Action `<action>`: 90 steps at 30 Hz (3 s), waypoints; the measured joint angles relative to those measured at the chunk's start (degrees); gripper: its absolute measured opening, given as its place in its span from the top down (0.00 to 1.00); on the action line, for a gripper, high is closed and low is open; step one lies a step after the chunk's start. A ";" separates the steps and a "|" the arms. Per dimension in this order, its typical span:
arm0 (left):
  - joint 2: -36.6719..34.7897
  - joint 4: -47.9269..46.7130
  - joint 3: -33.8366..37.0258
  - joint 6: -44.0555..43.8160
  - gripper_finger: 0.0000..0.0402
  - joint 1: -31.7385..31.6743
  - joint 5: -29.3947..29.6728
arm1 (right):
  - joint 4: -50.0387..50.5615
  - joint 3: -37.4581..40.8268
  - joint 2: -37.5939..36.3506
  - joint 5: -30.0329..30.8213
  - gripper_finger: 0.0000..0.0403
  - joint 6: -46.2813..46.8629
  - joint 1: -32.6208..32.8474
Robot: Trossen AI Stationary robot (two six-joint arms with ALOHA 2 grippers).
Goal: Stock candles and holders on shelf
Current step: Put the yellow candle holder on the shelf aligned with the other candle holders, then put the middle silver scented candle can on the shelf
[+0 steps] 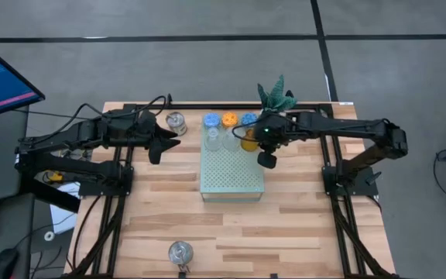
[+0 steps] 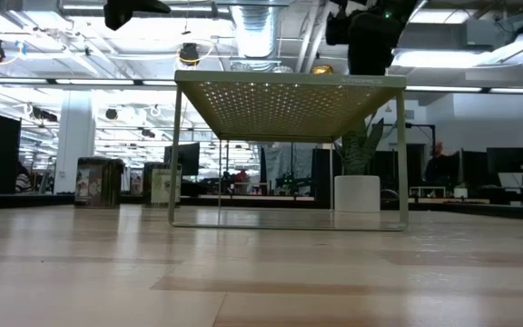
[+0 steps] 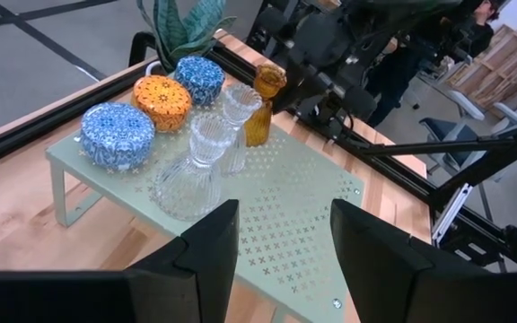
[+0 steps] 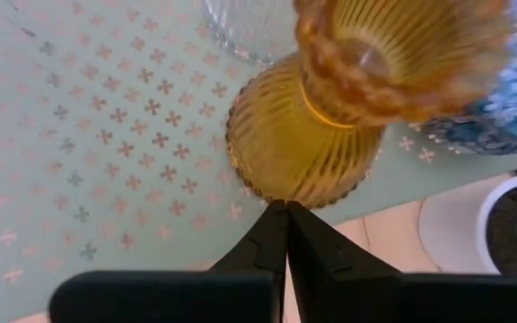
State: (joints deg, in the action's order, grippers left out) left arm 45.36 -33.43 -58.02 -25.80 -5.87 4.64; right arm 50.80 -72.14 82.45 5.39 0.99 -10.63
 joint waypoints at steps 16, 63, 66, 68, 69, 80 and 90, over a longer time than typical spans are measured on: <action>0.78 -17.28 0.00 -0.39 0.44 -2.68 14.66 | 5.55 -8.59 -12.89 2.22 0.91 6.47 2.38; 20.68 -19.96 11.02 20.47 0.03 -40.06 1.94 | 7.55 -8.59 -14.59 1.97 0.37 10.74 9.49; 23.03 -19.59 11.02 22.87 0.03 -41.04 1.53 | 7.55 -8.59 -14.59 1.97 0.37 10.55 9.49; 23.67 -19.34 11.02 23.93 0.03 -41.57 1.39 | 7.55 -8.59 -14.59 1.97 0.37 10.48 9.49; 23.90 -19.18 11.02 24.05 0.03 -41.82 1.30 | 7.55 -8.59 -14.59 1.97 0.37 10.49 9.49; 17.57 -22.32 7.54 26.55 0.03 -41.18 0.24 | 7.67 -8.59 -14.59 1.99 0.37 10.52 9.39; 15.74 -24.70 5.57 24.33 0.03 -41.06 1.74 | 7.65 -8.59 -14.59 1.97 0.37 9.58 7.45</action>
State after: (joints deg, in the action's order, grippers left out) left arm 61.10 -58.13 -52.45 -1.47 -46.93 6.38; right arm 58.44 -80.73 67.85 7.35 10.57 -3.18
